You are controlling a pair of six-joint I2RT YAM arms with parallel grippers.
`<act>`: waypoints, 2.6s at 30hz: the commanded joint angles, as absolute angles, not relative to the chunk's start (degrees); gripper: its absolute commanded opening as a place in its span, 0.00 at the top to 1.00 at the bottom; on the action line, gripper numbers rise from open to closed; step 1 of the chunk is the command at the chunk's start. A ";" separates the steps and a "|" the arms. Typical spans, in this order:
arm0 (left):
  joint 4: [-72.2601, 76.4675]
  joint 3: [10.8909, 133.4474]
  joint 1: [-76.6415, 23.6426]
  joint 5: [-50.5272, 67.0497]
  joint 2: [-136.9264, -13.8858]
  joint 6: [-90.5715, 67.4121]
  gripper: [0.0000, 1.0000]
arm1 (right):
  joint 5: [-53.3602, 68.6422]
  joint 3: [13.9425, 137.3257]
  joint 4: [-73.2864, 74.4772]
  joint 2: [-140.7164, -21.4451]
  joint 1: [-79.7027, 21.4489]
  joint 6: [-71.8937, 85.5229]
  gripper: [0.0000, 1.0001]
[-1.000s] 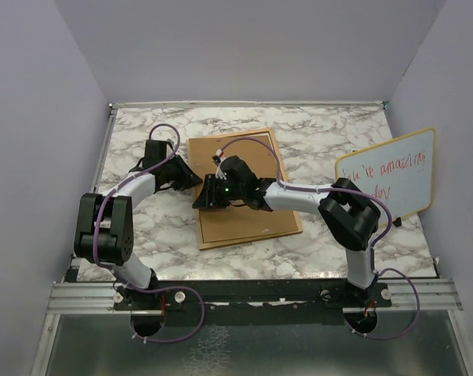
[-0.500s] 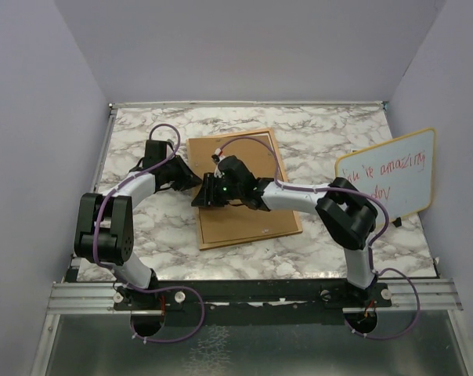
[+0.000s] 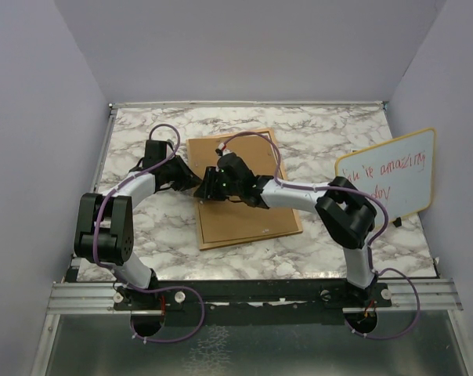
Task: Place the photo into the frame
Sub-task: Turn over the photo frame item on the photo frame.
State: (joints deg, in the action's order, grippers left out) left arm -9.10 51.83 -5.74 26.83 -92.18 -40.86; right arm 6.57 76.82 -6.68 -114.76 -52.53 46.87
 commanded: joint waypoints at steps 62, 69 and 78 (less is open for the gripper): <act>-20.82 57.58 -6.05 17.72 -91.21 -34.10 0.50 | 17.69 49.73 8.36 -81.15 -38.37 33.07 0.54; -22.58 49.84 -5.99 10.46 -84.90 -33.74 0.71 | 26.57 44.85 -5.92 -83.30 -47.70 37.60 0.54; -21.61 42.07 -6.01 16.78 -82.08 -33.03 0.82 | 21.63 52.56 -3.05 -92.21 -57.88 33.33 0.61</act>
State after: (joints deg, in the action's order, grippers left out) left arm -21.96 44.27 -5.85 13.30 -82.94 -34.39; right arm 22.02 49.12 -2.46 -88.58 -55.72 35.35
